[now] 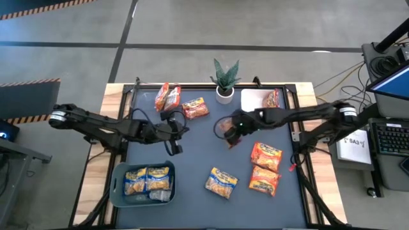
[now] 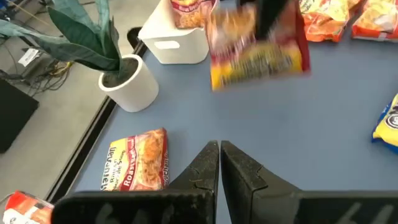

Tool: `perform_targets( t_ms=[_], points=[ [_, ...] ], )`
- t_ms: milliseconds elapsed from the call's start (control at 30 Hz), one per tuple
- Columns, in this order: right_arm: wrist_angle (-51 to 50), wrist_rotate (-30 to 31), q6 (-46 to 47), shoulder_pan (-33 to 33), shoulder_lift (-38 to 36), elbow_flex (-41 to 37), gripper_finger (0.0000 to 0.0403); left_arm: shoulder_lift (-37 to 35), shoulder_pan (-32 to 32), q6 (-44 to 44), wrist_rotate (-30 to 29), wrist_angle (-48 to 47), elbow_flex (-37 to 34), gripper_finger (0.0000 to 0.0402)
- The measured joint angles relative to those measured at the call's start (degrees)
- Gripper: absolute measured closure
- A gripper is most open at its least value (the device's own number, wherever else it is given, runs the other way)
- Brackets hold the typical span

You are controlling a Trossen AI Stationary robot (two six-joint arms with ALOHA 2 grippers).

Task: Sort Maruchan noodles
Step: Put the red noodle pack into the white bin

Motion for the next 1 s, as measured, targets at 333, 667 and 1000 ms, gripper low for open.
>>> perform_targets(
  t_ms=[333, 667, 1000],
  points=[
    [-38.72, 16.40, 2.84, -5.98, -4.43, 16.33, 0.0257, 0.54, 0.00, 0.64, 0.00, -0.08, -0.30, 0.0402],
    [-40.00, 17.33, -7.61, -22.98, -2.83, 15.28, 0.0257, 0.52, 0.00, 0.71, 0.00, -0.26, -0.30, 0.0402],
    [-26.94, 11.08, -16.79, -34.46, 1.55, 10.01, 0.0257, 0.52, 0.00, 0.11, 0.02, -1.77, -0.30, 0.0402]
  ],
)
